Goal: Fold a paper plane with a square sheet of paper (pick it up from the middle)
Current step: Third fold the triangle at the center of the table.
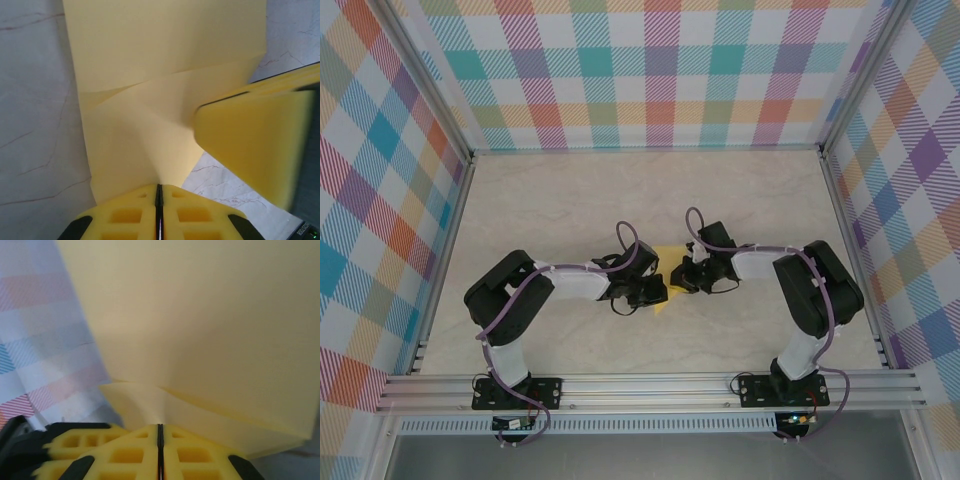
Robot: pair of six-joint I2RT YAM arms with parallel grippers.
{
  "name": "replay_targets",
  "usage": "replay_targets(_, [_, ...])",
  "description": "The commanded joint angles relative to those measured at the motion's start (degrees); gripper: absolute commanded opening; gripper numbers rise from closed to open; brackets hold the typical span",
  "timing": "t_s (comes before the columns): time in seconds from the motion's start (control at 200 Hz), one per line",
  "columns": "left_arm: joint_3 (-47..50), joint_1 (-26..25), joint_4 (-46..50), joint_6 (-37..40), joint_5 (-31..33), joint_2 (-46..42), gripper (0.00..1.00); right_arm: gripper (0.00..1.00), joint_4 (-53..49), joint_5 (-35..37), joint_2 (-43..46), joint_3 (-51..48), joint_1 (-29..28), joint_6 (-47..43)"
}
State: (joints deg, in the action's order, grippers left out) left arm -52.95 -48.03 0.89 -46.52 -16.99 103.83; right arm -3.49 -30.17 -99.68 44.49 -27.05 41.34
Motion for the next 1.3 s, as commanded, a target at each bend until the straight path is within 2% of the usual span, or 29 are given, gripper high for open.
replay_targets(0.0, [2.32,-0.41,5.62,0.48,2.67,0.16,0.09,0.09,2.14,2.14,-1.76,-1.50,0.03,-0.23])
replay_targets(0.21, [3.27,-0.40,6.58,1.15,3.35,-0.20,0.09,0.09,2.56,5.37,-2.38,-1.98,1.16,-0.11])
replay_targets(0.725, [6.37,-0.42,6.41,2.19,3.64,-2.45,0.09,0.11,7.80,3.90,-1.76,-2.73,10.09,-2.67])
replay_targets(1.11, [4.86,-0.40,9.51,7.37,3.15,-5.27,0.12,0.22,4.26,0.74,9.38,-3.42,10.44,-3.51])
replay_targets(1.295, [1.61,-0.46,11.74,9.58,3.16,-7.99,0.16,0.34,-0.40,1.54,15.50,-4.51,10.35,-4.05])
